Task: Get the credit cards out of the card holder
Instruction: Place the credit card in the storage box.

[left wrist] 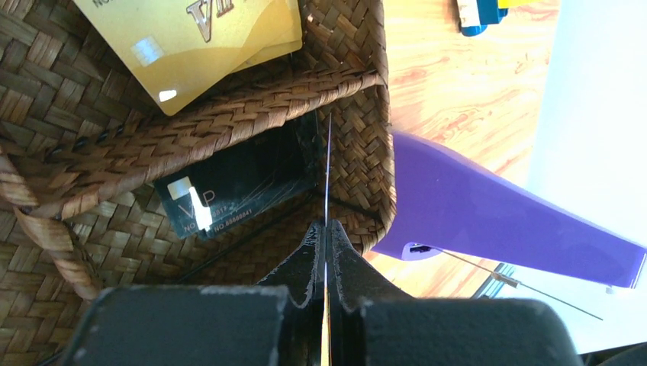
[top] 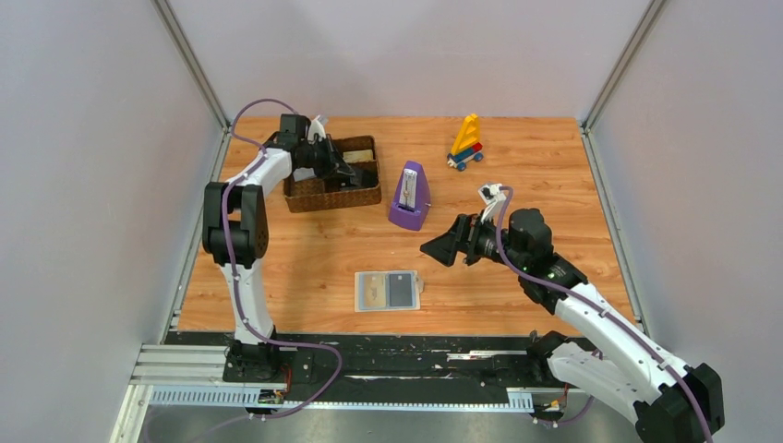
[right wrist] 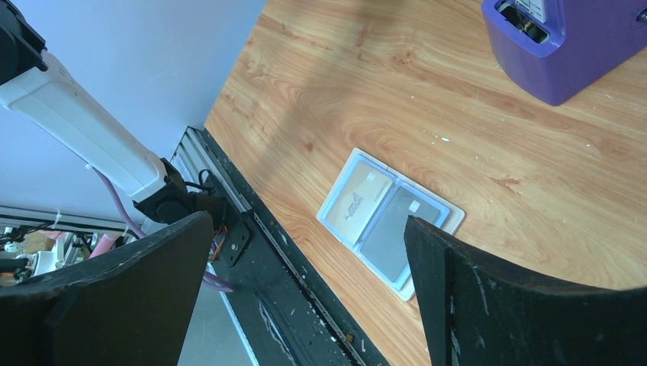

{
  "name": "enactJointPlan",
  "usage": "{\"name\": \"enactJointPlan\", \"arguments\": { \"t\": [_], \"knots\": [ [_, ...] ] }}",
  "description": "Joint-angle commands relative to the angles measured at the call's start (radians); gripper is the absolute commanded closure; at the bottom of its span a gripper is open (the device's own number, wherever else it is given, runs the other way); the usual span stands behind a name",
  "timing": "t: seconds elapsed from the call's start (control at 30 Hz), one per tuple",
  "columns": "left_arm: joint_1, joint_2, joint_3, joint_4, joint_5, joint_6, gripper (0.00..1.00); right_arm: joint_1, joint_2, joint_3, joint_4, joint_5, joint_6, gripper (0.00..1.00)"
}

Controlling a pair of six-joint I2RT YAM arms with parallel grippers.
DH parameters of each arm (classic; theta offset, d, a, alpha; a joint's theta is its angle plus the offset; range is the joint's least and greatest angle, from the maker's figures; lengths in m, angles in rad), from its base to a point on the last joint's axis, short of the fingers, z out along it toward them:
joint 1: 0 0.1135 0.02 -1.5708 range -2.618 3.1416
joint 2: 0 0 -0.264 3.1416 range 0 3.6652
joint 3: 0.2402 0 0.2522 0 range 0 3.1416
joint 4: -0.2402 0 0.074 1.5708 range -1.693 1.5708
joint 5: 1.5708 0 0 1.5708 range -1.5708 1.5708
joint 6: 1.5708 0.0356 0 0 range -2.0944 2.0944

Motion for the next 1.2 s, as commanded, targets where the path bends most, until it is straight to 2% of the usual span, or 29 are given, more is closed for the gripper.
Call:
{"name": "enactJointPlan", "arguments": {
  "t": [0.0, 0.33, 1.17],
  "knots": [
    [0.006, 0.02, 0.03, 0.085, 0.032, -0.002, 1.0, -0.003, 0.006, 0.036, 0.038, 0.013, -0.017, 0.0],
    [0.006, 0.063, 0.022, 0.124, 0.029, -0.028, 0.97, -0.004, 0.022, 0.04, 0.05, 0.022, -0.022, 0.0],
    [0.006, 0.094, 0.09, 0.037, -0.04, 0.04, 0.7, -0.003, 0.031, 0.039, 0.059, 0.016, -0.055, 0.0]
  ]
}}
